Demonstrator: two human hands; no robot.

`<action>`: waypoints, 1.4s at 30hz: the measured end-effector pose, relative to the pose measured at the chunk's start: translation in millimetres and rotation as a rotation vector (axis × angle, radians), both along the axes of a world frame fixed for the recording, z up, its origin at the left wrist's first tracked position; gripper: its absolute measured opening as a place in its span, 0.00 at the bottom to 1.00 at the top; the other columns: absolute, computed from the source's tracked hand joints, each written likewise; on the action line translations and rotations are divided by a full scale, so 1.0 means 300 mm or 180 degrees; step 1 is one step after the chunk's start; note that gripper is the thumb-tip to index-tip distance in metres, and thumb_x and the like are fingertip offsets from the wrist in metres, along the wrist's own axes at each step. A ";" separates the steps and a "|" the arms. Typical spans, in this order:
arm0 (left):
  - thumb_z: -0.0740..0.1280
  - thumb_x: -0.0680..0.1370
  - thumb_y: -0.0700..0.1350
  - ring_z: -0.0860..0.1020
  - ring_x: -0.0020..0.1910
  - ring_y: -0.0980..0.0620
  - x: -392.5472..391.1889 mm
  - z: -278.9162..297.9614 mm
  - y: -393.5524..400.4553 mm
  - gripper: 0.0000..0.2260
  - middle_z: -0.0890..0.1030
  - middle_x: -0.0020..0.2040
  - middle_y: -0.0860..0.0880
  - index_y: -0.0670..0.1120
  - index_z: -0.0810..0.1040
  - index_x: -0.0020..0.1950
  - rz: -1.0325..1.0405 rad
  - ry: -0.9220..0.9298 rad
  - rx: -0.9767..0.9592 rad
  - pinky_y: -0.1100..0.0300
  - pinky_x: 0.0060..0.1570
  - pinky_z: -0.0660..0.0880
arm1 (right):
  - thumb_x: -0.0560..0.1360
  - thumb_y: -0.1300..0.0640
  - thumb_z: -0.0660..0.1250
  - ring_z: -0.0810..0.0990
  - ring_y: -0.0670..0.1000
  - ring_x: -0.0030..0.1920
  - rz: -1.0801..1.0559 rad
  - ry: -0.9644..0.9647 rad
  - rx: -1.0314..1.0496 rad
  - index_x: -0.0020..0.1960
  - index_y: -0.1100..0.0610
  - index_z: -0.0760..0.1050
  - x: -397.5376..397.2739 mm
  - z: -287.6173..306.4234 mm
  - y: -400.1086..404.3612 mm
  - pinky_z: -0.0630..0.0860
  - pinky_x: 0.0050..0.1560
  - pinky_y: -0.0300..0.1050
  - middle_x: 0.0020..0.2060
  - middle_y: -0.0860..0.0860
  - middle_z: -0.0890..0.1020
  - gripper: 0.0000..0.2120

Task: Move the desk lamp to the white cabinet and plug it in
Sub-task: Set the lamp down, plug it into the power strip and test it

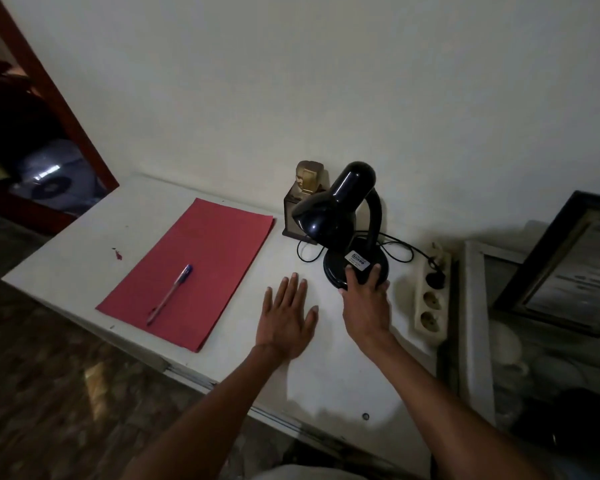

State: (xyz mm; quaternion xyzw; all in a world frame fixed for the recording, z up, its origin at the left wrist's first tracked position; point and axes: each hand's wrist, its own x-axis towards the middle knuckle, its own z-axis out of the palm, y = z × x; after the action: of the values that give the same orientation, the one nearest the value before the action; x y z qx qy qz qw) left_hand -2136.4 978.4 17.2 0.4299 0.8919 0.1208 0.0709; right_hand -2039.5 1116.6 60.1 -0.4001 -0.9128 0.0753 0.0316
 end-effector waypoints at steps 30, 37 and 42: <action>0.43 0.81 0.64 0.36 0.78 0.49 -0.007 0.068 0.004 0.32 0.40 0.80 0.48 0.50 0.41 0.80 -0.0111 -0.0260 -0.0261 0.46 0.77 0.38 | 0.84 0.51 0.57 0.62 0.71 0.74 0.0169 -0.0091 -0.0060 0.80 0.43 0.50 0.040 0.030 0.021 0.73 0.66 0.56 0.78 0.68 0.52 0.28; 0.45 0.80 0.64 0.38 0.79 0.49 -0.012 0.077 -0.009 0.32 0.40 0.81 0.48 0.50 0.42 0.80 -0.0133 -0.0351 -0.0401 0.49 0.75 0.38 | 0.82 0.53 0.61 0.61 0.72 0.73 0.0248 -0.0170 0.0034 0.81 0.45 0.49 0.039 0.019 0.021 0.67 0.73 0.58 0.76 0.72 0.51 0.32; 0.50 0.81 0.63 0.43 0.80 0.49 -0.007 0.108 -0.024 0.33 0.44 0.81 0.48 0.49 0.45 0.80 -0.0077 -0.0552 -0.0435 0.49 0.76 0.41 | 0.82 0.54 0.61 0.59 0.73 0.74 0.0252 -0.0175 -0.0105 0.81 0.46 0.48 0.048 0.023 0.023 0.66 0.73 0.59 0.77 0.70 0.49 0.34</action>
State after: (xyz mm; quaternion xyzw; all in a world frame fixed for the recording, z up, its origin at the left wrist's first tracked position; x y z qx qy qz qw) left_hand -2138.6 971.2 49.6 0.4227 0.8834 0.0956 0.1784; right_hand -2025.3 1123.4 67.0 -0.3660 -0.9271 0.0805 -0.0031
